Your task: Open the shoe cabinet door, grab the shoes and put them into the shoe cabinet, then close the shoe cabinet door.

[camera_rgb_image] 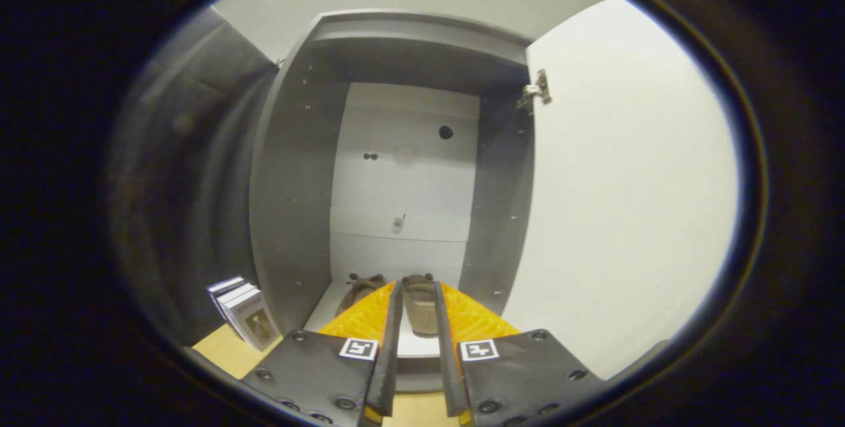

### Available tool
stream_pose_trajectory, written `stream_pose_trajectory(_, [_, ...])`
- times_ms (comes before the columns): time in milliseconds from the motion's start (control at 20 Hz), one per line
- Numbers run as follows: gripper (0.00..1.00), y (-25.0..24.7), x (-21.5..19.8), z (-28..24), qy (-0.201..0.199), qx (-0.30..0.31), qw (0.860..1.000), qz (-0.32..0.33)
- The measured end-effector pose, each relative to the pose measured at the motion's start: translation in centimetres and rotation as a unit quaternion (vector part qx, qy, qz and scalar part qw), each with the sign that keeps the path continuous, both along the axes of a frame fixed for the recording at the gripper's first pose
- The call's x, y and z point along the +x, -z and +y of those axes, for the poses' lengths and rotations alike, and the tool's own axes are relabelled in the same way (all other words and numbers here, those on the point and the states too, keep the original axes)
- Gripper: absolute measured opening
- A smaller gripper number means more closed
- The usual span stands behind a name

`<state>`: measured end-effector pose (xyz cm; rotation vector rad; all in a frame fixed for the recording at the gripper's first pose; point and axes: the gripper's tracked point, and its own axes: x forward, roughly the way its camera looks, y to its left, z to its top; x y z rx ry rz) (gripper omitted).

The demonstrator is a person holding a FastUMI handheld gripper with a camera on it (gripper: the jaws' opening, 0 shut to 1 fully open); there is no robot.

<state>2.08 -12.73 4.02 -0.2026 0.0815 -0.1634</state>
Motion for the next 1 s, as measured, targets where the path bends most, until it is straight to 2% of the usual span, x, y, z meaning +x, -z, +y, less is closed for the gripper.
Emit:
stream_pose_trajectory(850, [0.31, -5.7, -21.0, -10.7, 0.130, 0.007, 0.991, -0.044])
stream_pose_trajectory(1000, [0.34, -6.3, -23.7, -13.2, 0.153, 0.015, 0.987, -0.052])
